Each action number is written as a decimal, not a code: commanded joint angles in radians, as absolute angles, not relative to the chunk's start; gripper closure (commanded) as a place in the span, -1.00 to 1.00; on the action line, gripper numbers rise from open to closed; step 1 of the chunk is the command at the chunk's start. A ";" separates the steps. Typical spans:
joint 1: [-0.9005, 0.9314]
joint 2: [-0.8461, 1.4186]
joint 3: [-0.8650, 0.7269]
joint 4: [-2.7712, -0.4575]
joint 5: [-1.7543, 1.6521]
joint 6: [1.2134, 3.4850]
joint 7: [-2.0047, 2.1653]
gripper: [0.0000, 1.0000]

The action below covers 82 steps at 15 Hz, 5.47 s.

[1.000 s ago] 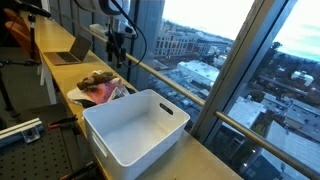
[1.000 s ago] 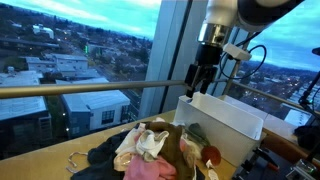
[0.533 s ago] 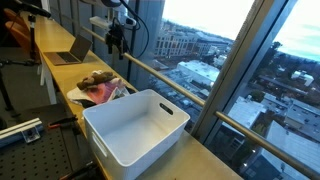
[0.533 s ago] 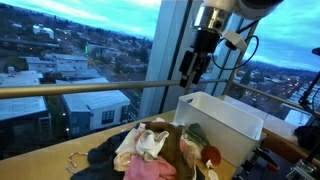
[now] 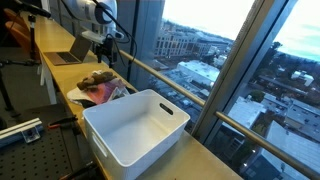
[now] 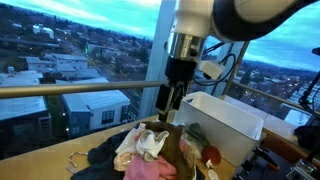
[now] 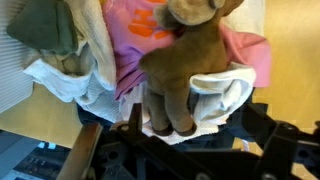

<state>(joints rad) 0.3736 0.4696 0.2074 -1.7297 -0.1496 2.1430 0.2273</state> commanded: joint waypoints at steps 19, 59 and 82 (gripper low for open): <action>0.437 0.756 0.146 -1.534 -0.207 2.130 0.202 -1.00; 0.078 0.237 -0.022 -1.643 -0.254 2.004 0.216 0.96; 0.369 0.423 0.185 -1.618 -0.271 2.058 0.352 -1.00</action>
